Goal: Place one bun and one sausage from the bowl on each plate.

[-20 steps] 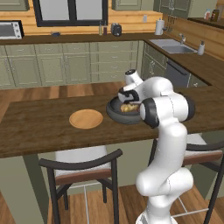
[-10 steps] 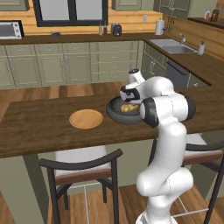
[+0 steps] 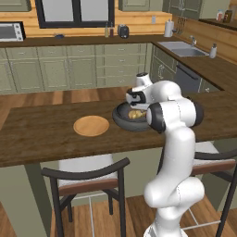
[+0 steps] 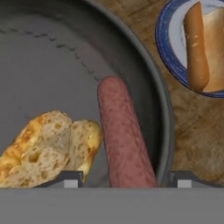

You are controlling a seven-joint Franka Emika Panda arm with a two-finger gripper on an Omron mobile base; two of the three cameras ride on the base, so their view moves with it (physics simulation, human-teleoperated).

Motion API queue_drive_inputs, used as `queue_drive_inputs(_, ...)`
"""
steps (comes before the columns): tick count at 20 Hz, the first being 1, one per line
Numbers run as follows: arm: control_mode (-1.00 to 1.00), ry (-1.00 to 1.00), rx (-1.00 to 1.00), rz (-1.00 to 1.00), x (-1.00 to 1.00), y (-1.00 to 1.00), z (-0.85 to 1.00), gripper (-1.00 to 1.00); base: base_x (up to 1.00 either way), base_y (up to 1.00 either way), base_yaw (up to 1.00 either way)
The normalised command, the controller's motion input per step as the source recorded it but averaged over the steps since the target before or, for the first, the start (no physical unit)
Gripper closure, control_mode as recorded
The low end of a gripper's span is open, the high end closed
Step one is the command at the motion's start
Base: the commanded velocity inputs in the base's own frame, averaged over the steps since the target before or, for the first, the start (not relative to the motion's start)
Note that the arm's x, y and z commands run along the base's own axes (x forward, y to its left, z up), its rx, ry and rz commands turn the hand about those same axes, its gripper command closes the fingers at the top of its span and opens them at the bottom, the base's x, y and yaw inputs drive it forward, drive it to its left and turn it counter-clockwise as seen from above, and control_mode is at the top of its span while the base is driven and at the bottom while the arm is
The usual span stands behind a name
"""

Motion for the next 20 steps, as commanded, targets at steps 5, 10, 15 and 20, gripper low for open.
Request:
queue_drive_inputs(5,-1.0,0.0,0.15,0.0,-0.14,-0.29,-1.0,-1.0,0.0,0.0,0.0)
queue_drive_inputs(10,-1.0,-0.05,0.19,0.01,-0.77,-0.45,-0.73,-1.0,0.0,0.0,0.0)
queue_drive_inputs(15,-1.0,0.0,0.1,0.06,0.04,0.0,-0.85,-1.0,0.0,0.0,0.0)
queue_drive_inputs(20,-1.0,0.0,0.02,0.04,0.24,0.25,-0.97,1.0,0.0,0.0,0.0)
